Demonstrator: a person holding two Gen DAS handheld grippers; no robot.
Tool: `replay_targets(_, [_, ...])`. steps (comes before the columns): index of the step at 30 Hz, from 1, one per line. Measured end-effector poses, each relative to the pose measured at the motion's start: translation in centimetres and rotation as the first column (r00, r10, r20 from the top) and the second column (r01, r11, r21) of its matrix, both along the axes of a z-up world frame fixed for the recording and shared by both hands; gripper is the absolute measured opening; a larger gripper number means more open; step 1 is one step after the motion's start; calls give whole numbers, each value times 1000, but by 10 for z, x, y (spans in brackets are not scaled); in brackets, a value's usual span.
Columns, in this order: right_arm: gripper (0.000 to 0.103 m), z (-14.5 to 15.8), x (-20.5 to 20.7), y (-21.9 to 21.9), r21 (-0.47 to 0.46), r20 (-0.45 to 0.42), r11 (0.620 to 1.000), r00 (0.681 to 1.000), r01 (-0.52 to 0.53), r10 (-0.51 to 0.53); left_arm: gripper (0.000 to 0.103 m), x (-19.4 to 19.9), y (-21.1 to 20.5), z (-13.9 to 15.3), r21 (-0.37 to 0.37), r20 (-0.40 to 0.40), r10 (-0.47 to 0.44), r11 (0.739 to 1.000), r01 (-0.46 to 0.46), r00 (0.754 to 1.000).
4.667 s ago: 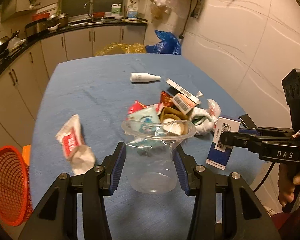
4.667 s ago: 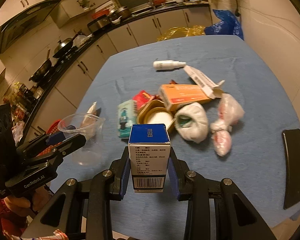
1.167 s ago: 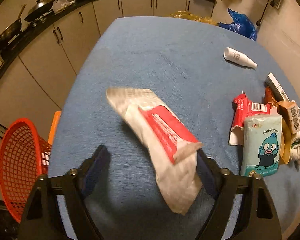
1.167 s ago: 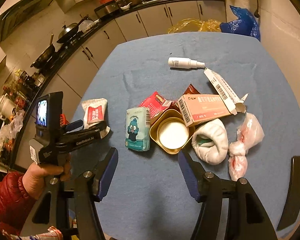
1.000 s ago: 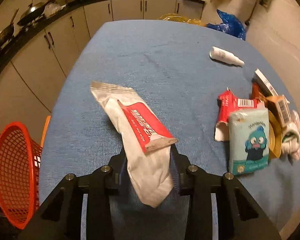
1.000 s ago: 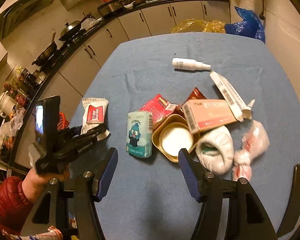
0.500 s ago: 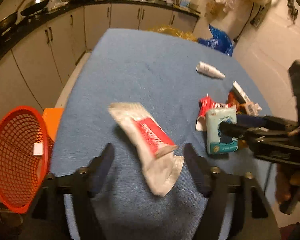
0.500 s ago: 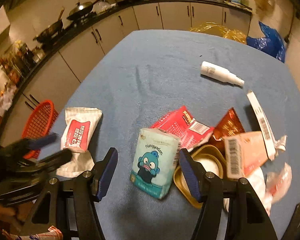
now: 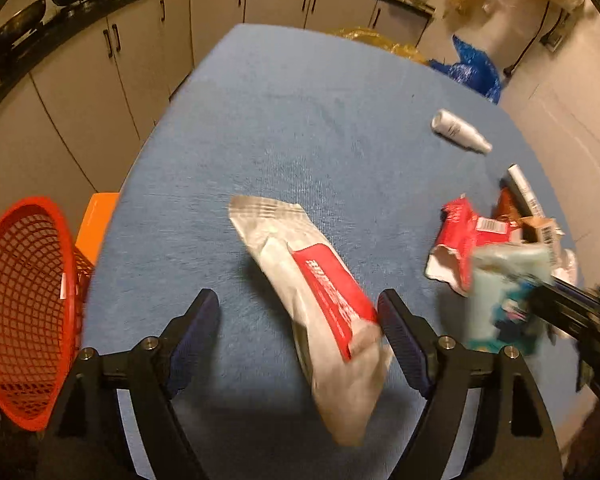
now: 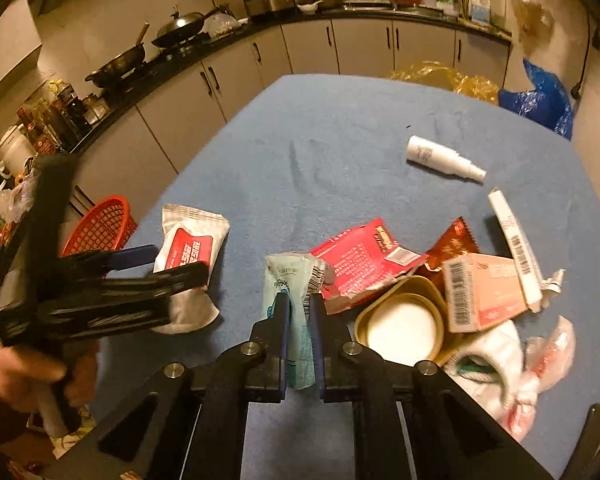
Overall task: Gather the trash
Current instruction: 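Grasp the white wet-wipe packet with the left tool while the right tool grasps the teal tissue pack, then carry the wipe packet and tissue pack to the red basket and release both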
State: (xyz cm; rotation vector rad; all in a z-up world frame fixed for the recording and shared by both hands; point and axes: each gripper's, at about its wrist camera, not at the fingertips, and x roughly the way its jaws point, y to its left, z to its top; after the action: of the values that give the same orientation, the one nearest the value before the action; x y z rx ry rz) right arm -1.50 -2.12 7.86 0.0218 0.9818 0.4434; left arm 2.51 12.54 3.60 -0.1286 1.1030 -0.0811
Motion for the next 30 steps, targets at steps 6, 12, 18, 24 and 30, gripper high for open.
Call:
replay_targets(6, [10, 6, -12, -19, 15, 3, 998, 998, 62, -62, 40, 1, -16, -6, 59, 17, -27, 998, 26, 1000])
replay_targets(12, [10, 12, -22, -20, 40, 1, 995, 995, 95, -95, 38, -19, -17, 7, 21, 63, -60, 998, 59, 996])
replay_targets(18, [10, 13, -26, -5, 46, -1, 995, 996, 89, -89, 38, -51, -13, 34, 53, 155, -102, 994, 95, 983])
replay_targets(24, [10, 14, -31, 16, 44, 3, 996, 997, 75, -75, 38, -71, -1, 54, 81, 210, -124, 991, 109, 970])
replay_targets(30, [10, 18, -38, 33, 41, 11, 997, 997, 72, -73, 38, -80, 13, 66, 90, 242, -136, 989, 117, 961])
